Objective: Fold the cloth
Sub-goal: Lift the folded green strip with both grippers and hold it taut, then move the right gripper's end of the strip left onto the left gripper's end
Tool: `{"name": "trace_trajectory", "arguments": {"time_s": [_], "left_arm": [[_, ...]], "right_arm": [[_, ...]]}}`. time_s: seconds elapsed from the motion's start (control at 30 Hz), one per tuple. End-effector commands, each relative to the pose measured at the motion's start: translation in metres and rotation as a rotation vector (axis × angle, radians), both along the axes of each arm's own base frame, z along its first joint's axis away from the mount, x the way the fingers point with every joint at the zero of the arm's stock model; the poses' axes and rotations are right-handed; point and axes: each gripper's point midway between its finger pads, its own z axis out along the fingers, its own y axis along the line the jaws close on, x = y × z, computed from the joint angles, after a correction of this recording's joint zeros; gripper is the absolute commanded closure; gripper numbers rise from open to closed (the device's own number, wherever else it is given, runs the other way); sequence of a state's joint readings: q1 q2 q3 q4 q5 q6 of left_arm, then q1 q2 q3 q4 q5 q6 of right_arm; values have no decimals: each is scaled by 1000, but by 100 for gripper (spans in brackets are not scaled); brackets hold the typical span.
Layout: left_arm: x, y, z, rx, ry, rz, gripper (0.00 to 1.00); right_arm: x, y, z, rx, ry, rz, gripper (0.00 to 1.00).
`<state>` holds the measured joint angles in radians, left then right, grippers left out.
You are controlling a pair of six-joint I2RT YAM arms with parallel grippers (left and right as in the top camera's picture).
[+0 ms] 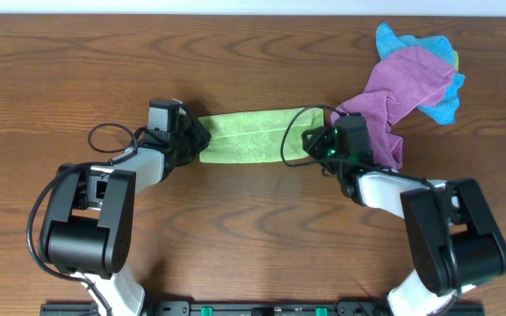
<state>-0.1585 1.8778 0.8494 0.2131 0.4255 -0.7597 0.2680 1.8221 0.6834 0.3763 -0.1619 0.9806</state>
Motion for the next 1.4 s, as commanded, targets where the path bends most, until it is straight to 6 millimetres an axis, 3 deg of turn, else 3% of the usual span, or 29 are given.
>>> {"name": "trace_trajectory", "arguments": {"time_s": [0.0,0.07,0.37,0.6,0.77,0.87,1.13,1.37], "left_arm": [[2,2,-4,17,7,8,94],[2,2,-3,14,8,6,94],[1,2,-4,13,15,4,94],[2,1,-2,8,10,2,95],[8,0,3,5,-5,1,95],[9,-1,4,5,-10,1,94],[9,-1,5,-1,-7,3,94],[9,-3,6,-14,-6,-4,95]], "right_arm": [[-14,-9,-30,-82,44,7,91],[-5,-6,-21,-92,-22,32,99],[22,16,41,-110,-260,196,99],[26,34,88,-143,-370,277,99],[27,63,110,-144,-419,351,99],[26,91,129,-163,-482,423,99],[19,127,142,-216,-500,498,99],[16,163,117,-209,-460,586,99]]}}
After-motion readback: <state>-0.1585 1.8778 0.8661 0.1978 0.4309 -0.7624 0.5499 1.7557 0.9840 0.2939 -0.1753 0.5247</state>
